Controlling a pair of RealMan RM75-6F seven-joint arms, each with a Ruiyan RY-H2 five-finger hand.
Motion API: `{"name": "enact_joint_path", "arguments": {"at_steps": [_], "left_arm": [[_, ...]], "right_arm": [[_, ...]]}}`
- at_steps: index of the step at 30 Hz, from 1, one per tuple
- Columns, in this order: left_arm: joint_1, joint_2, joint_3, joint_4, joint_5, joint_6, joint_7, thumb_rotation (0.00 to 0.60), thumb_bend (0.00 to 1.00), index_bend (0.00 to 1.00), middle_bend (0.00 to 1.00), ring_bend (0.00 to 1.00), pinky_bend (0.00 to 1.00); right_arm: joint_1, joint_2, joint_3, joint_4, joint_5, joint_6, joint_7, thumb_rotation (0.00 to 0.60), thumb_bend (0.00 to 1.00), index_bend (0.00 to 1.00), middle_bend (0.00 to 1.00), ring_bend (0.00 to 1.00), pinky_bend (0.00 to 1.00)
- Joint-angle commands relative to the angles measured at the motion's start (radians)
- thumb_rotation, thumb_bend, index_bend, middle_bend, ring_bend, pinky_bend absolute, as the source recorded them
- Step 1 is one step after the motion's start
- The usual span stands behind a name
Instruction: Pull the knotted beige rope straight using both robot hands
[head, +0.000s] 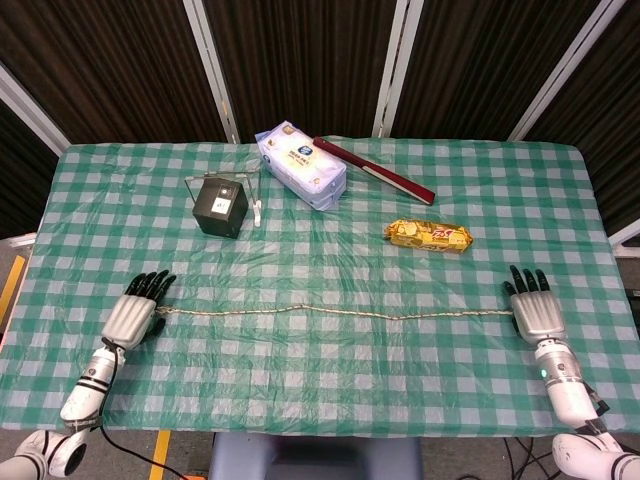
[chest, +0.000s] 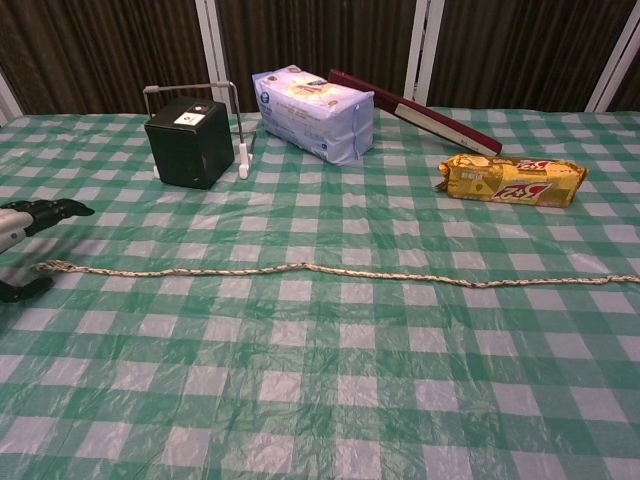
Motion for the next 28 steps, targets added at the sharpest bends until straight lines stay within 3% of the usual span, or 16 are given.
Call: {"name": "enact_joint_path", "arguments": {"at_steps": [1,8,16,21,28], "left_arm": [[0.016,0.034,0.003,-0.039,0.003,0.027,-0.018,0.600,0.43,0.00,0.00,0.00,0.09],[0.107,0.193,0.029,-0.245,0.071,0.232,-0.107,0.600,0.42,0.00,0.00,0.00,0.08],[0.269,0.340,0.102,-0.451,0.174,0.504,-0.029,0.600,0.42,0.00,0.00,0.00,0.05],[0.295,0.334,0.103,-0.460,0.196,0.524,0.122,0.600,0.41,0.00,0.00,0.00,0.02],[0.301,0.360,0.087,-0.490,0.168,0.490,0.117,0.600,0.41,0.00,0.00,0.00,0.02]], "right_arm": [[-0.010,0.022,0.003,-0.034,0.001,0.019,-0.004,0.600,0.56,0.23,0.00,0.00,0.00],[-0.130,0.145,-0.010,-0.243,-0.108,0.265,0.108,0.600,0.48,0.03,0.00,0.00,0.00],[-0.304,0.235,-0.083,-0.426,-0.291,0.574,0.174,0.600,0.42,0.00,0.00,0.00,0.00],[-0.341,0.236,-0.112,-0.460,-0.355,0.620,0.138,0.600,0.42,0.00,0.00,0.00,0.00],[-0.374,0.258,-0.090,-0.478,-0.343,0.647,0.155,0.600,0.42,0.00,0.00,0.00,0.00]]}}
